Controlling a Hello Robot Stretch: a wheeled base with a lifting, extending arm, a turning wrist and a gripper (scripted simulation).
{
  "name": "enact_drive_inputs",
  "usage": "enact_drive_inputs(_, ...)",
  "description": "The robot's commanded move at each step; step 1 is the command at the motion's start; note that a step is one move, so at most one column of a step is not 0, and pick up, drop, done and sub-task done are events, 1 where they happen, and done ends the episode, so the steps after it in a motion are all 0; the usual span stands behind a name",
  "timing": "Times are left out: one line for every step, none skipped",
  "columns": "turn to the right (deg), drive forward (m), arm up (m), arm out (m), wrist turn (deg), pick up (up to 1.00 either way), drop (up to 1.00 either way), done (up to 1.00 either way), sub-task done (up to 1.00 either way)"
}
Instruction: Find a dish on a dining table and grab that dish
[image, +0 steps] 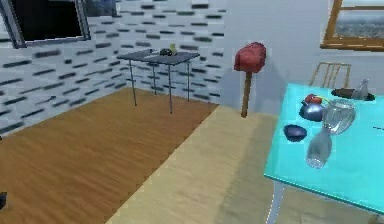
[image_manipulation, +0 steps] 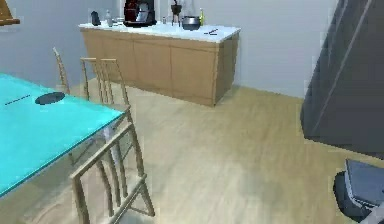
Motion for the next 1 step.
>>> enact_drive_inputs(0.0,0.40,0.00,0.00,0.0,0.00,0.00,0.00,0.00)
